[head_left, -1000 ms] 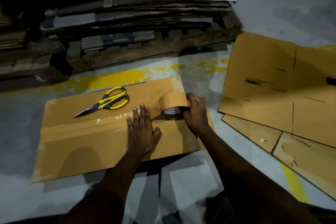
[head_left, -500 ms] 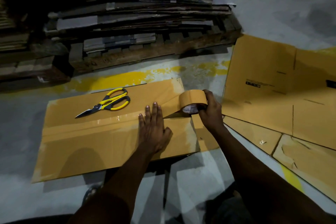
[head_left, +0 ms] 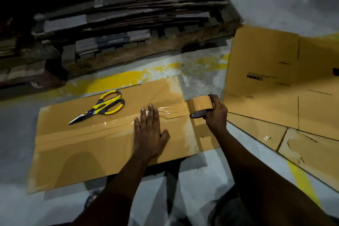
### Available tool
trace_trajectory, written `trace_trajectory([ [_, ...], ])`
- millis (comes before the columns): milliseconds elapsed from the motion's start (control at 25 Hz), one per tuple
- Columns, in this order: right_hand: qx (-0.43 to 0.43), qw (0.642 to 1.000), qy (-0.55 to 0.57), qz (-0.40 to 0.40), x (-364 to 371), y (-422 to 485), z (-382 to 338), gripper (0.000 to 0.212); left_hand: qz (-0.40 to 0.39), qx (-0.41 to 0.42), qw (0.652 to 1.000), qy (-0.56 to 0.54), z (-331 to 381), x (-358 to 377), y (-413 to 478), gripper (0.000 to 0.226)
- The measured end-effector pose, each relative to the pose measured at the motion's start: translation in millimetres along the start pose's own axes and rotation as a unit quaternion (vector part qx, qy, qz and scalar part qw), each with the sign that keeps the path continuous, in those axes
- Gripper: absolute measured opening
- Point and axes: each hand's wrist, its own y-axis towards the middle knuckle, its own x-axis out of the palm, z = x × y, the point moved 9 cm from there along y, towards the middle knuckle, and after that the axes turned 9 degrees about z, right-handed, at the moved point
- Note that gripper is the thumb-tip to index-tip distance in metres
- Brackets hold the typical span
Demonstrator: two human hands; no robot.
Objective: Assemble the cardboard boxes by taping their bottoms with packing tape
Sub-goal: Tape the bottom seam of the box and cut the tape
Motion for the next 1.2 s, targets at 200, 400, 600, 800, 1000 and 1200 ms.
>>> trace_trajectory([
  [200,-0.013,0.999,-0.008,0.046,-5,4,-5,0.056,0.004,-0.001,1.000,-0.003,1,0,1,0.088],
  [400,0.018,0.995,-0.019,0.094,-18,8,2,0.052,-0.001,0.010,1.000,0.000,1,2,1,0.083],
  [600,0.037,0.998,-0.030,0.033,0,4,21,0.052,-0.001,0.031,0.999,0.014,20,-4,1,0.080],
  [800,0.113,0.992,0.016,-0.053,29,-2,49,0.058,-0.020,0.139,0.990,-0.029,92,-5,11,0.083],
  [1000,0.128,0.985,0.062,-0.101,38,-1,51,0.057,-0.012,0.151,0.988,-0.027,87,2,12,0.078],
  [1200,0.077,0.994,0.026,-0.074,13,2,19,0.064,0.003,0.120,0.993,-0.009,22,1,-7,0.075],
])
